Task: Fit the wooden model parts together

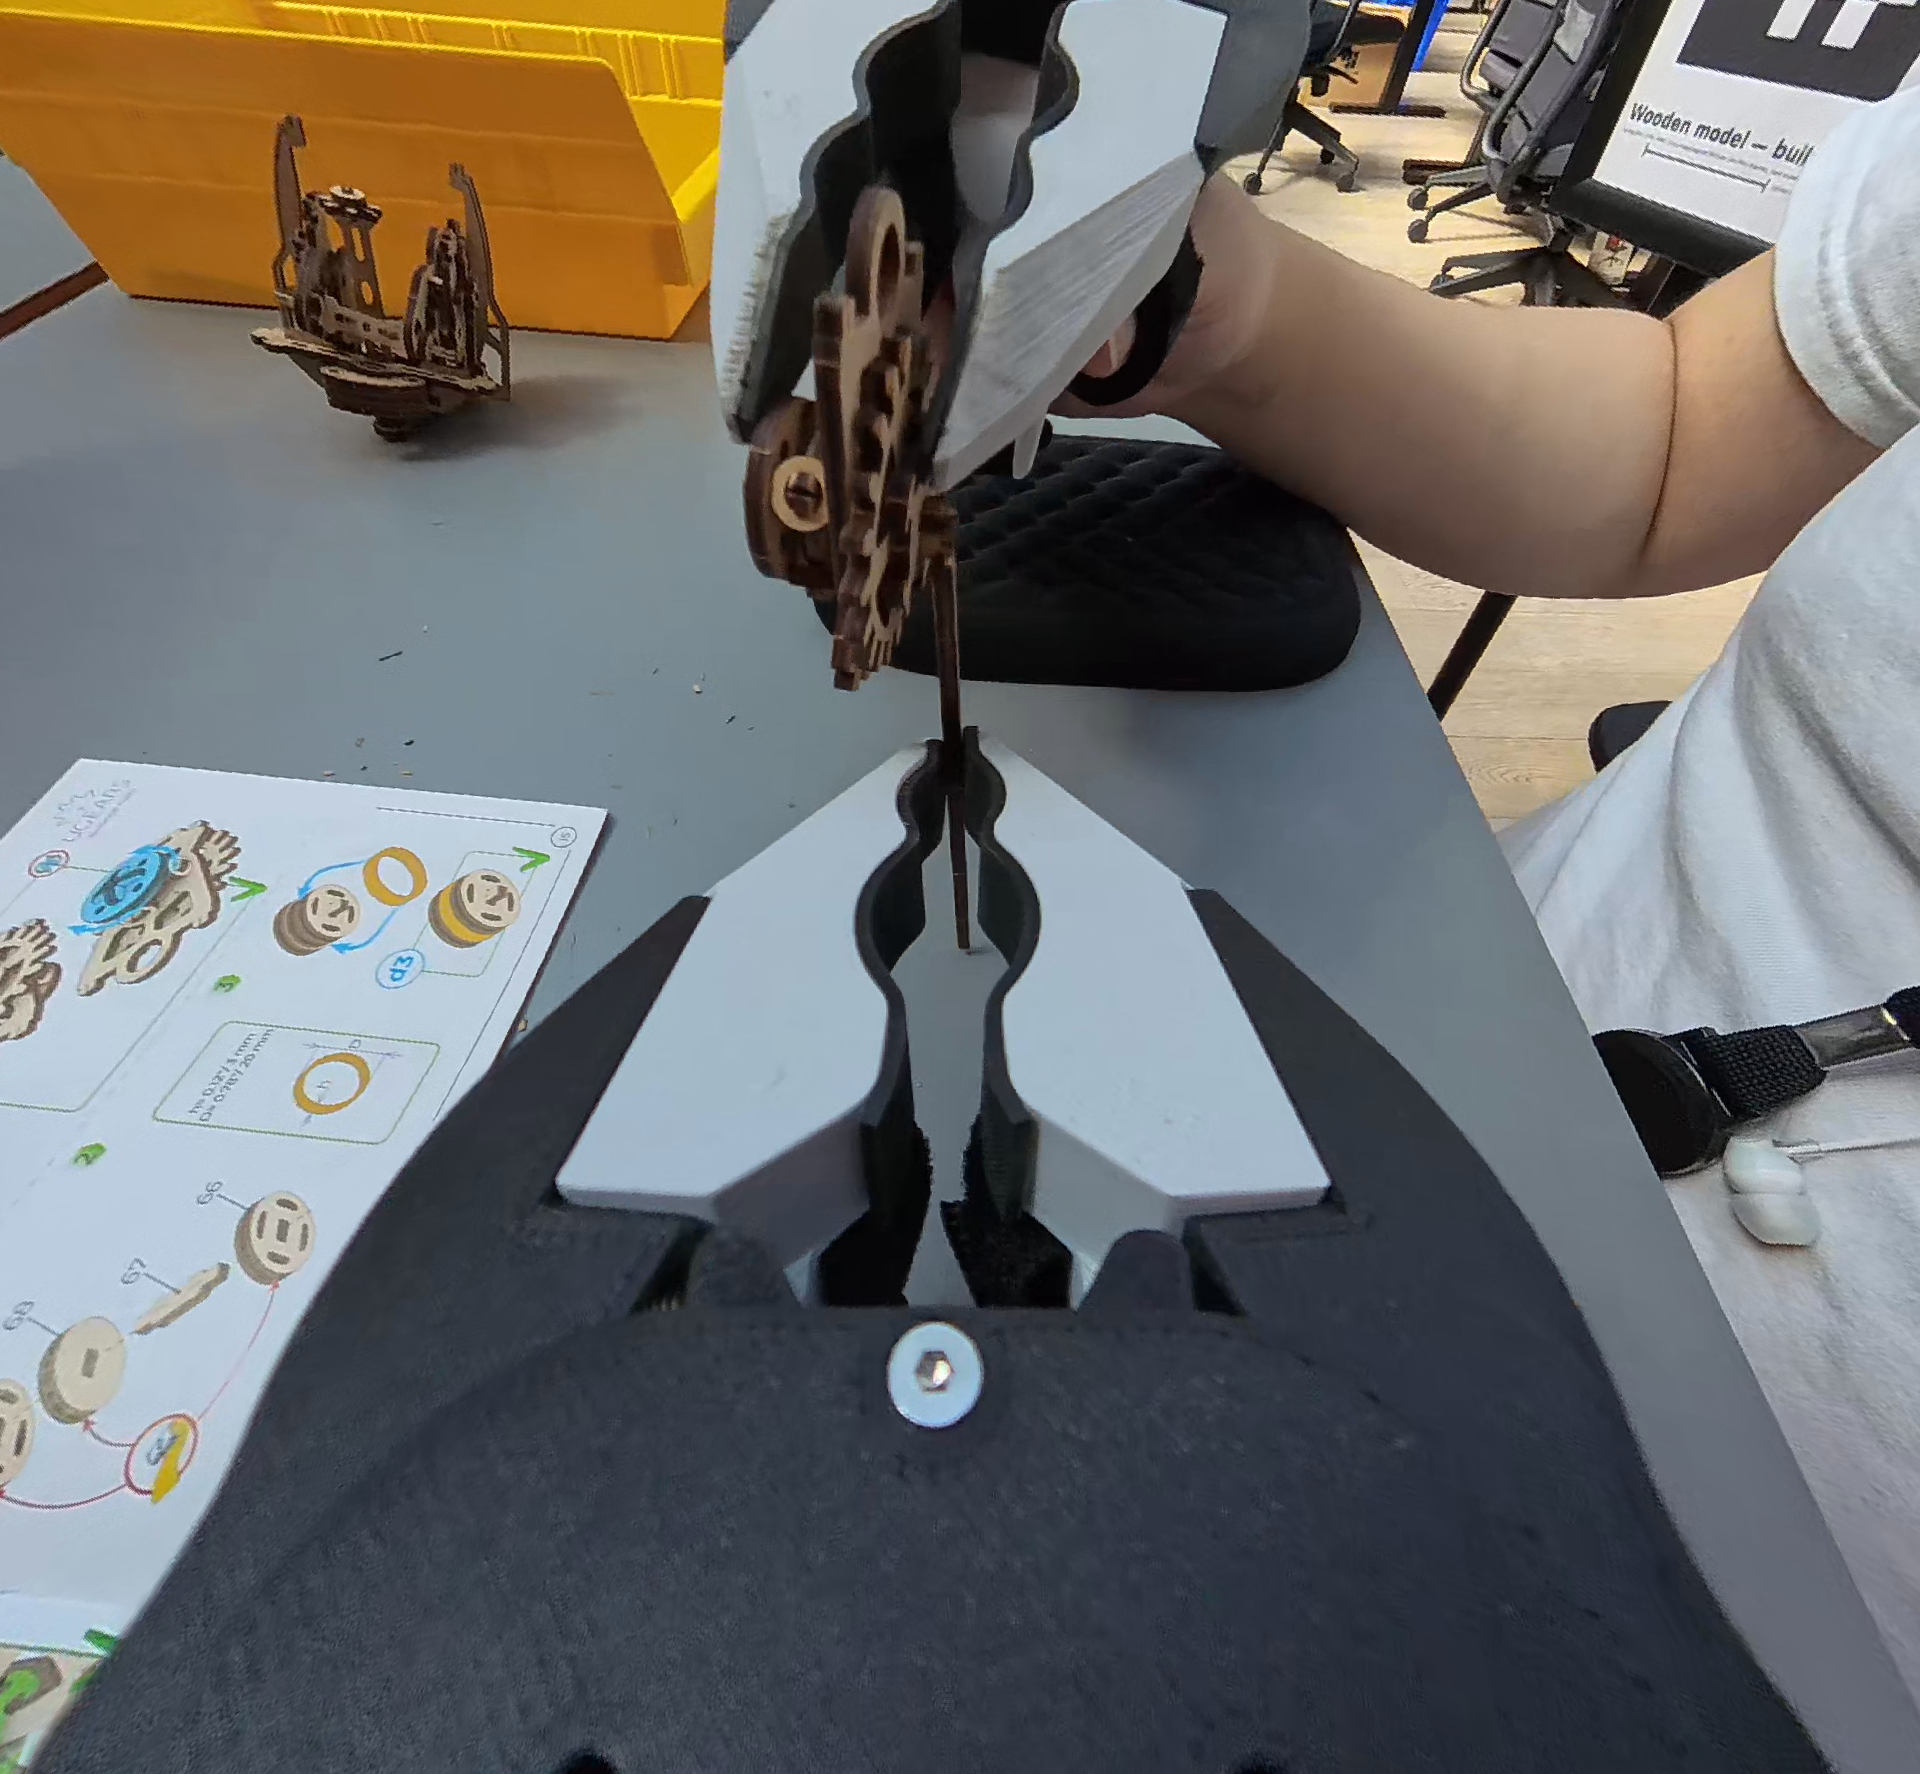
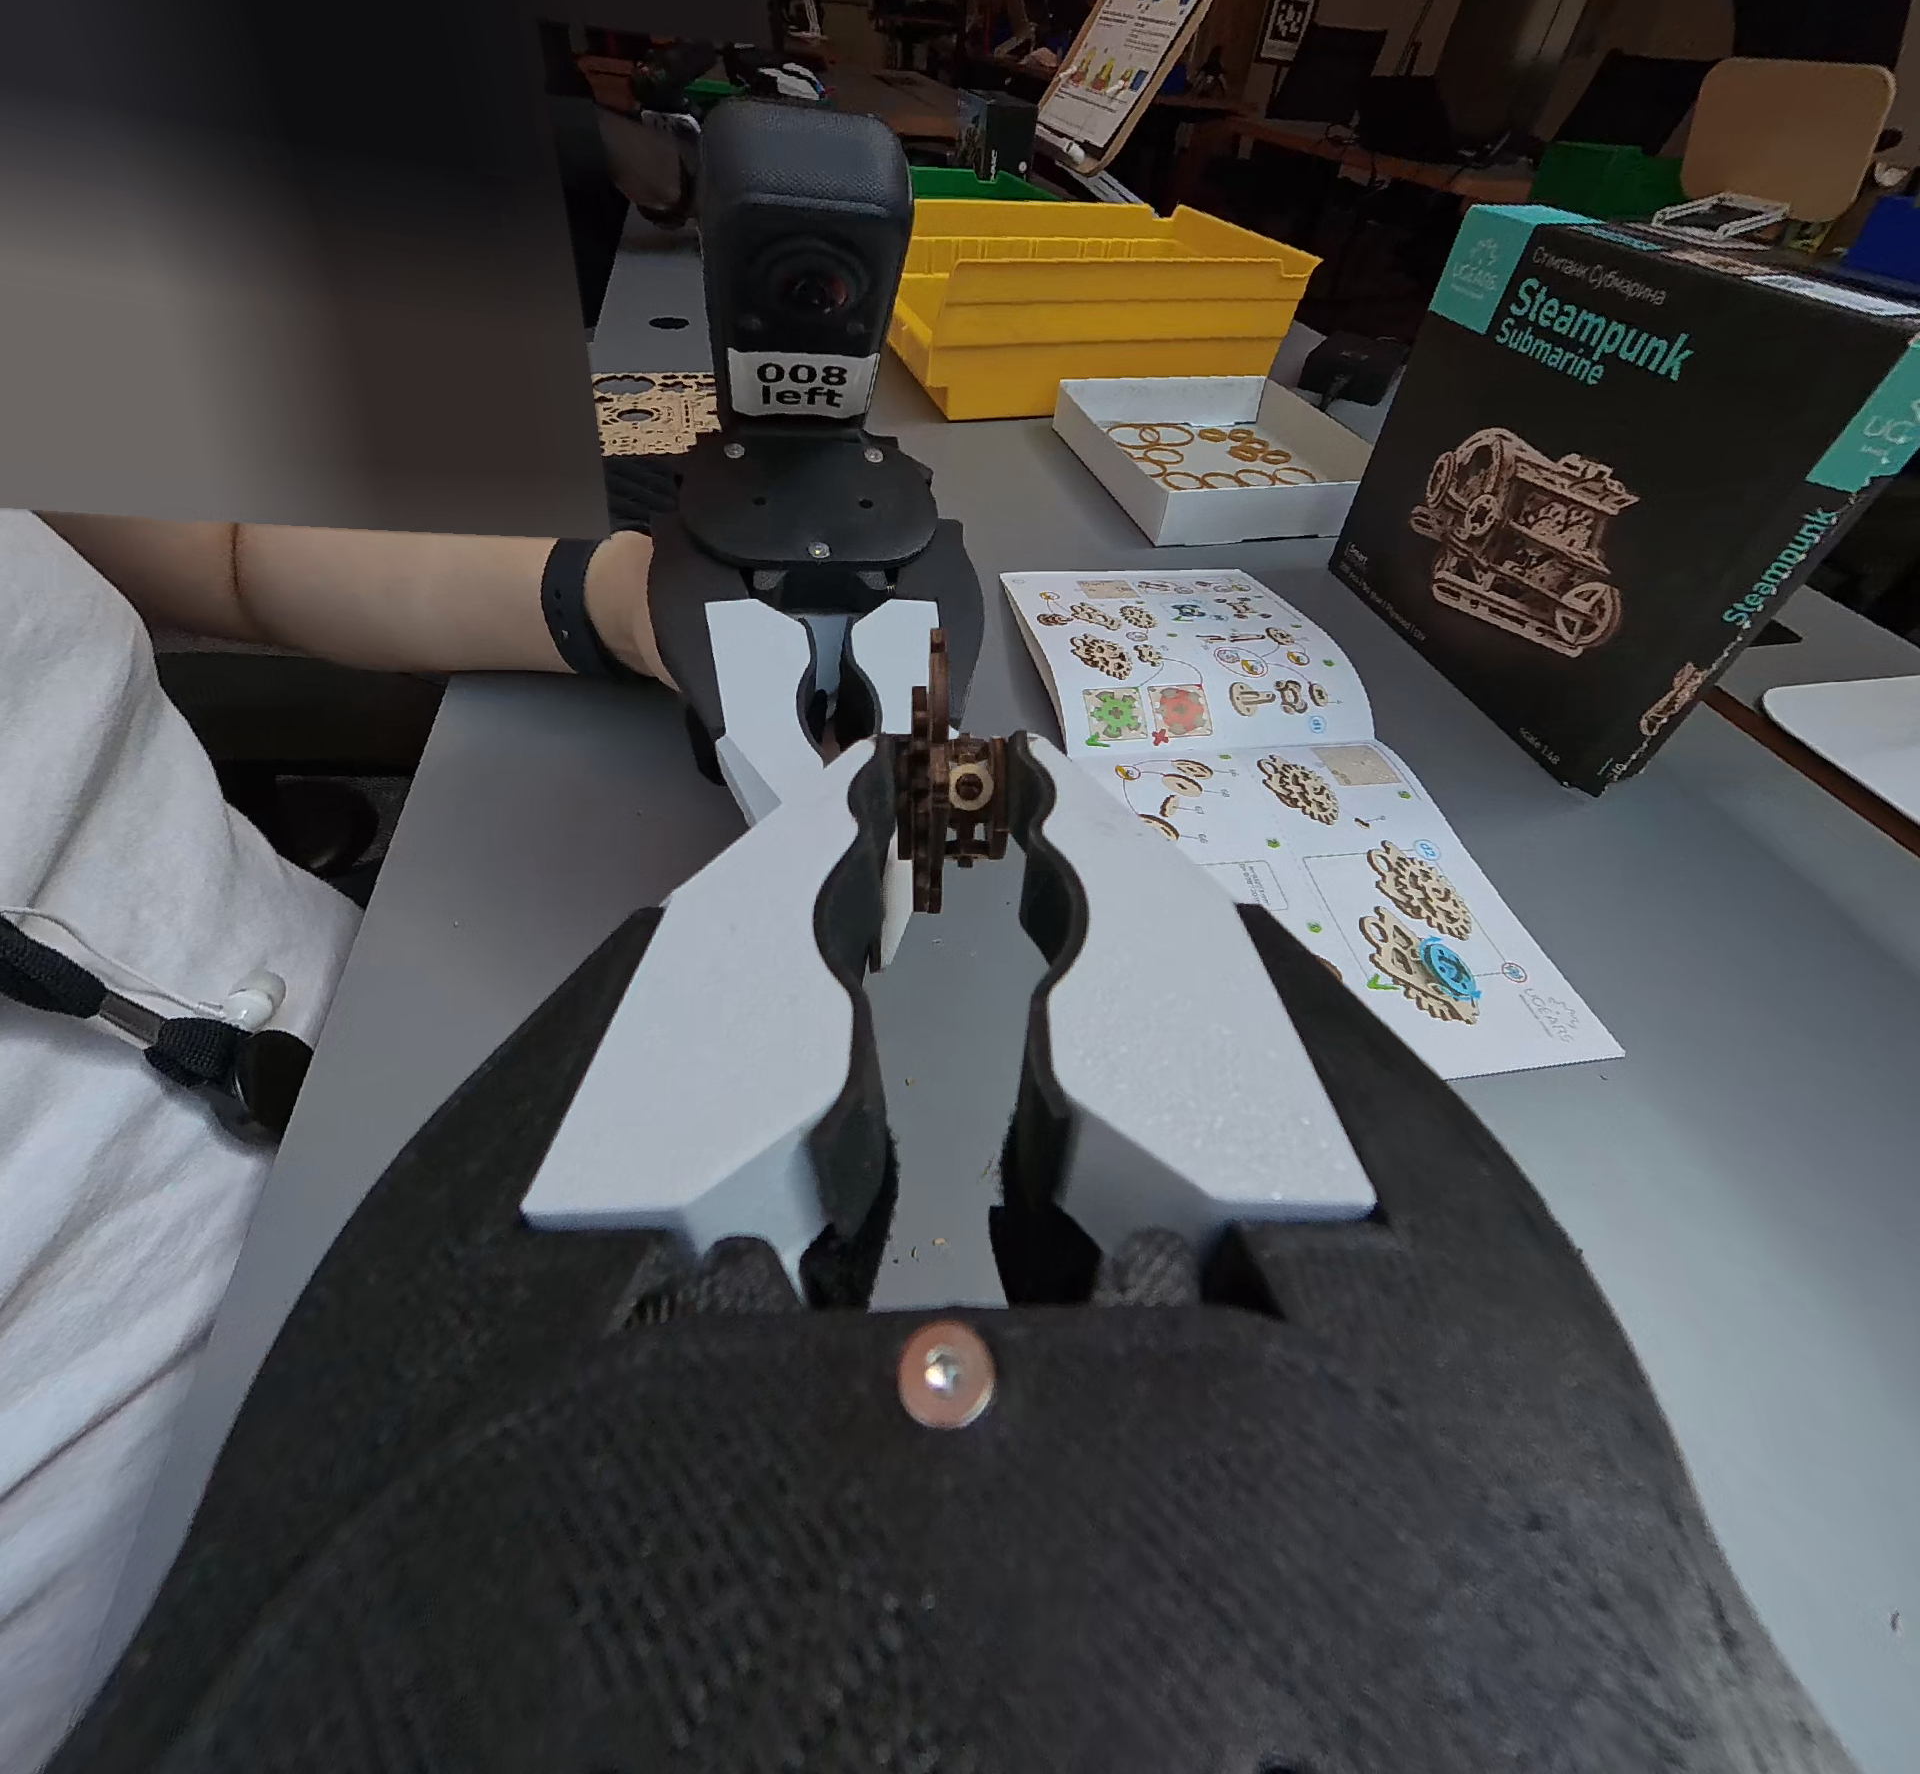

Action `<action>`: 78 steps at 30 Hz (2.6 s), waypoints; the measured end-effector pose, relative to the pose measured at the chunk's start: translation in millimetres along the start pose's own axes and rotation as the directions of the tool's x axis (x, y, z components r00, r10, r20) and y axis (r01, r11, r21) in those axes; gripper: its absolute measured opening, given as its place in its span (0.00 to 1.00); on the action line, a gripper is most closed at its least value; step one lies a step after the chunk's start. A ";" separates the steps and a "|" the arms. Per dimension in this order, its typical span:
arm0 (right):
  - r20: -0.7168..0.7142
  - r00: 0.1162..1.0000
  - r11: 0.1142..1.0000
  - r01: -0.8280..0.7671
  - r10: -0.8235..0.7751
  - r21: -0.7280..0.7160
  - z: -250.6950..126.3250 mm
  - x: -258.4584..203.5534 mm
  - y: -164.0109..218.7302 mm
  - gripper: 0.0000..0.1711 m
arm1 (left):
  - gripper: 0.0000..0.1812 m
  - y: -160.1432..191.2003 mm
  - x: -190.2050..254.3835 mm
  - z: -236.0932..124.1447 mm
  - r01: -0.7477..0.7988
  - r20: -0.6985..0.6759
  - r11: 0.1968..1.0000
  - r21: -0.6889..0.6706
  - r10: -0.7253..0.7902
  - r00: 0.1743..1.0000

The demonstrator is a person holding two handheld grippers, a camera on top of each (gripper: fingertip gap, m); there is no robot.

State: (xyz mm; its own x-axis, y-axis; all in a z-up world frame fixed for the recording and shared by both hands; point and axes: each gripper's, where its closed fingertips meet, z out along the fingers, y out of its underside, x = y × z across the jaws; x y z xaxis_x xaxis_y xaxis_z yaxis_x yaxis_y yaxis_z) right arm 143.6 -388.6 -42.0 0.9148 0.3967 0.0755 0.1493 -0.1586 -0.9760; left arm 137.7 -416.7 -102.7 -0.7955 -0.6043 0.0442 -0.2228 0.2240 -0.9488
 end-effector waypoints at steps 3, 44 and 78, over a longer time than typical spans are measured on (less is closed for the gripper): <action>0.011 1.000 1.000 0.023 -0.023 0.016 -0.3 -2.7 -15.2 0.12 | 0.00 -14.6 0.6 -5.7 -0.025 0.011 0.998 0.053 0.025 1.000; 0.032 0.880 0.877 -0.474 0.473 0.075 0.9 31.9 10.2 0.12 | 0.00 -9.6 -8.6 -24.4 0.487 -0.180 0.867 0.100 -0.466 0.866; 0.024 0.724 0.722 -0.689 0.689 0.057 19.1 51.2 12.0 0.12 | 0.00 -17.3 -21.6 -37.1 0.741 -0.310 0.651 0.166 -0.678 0.666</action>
State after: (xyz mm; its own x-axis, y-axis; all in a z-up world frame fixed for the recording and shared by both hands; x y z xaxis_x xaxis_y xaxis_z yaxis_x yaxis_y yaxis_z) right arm 185.1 -353.0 -53.8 0.7564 0.1999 -0.6229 -0.5440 -0.3367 -0.7686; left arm 137.8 -379.2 -75.7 -0.5534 -0.3175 0.7700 -0.6405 -0.4287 -0.6371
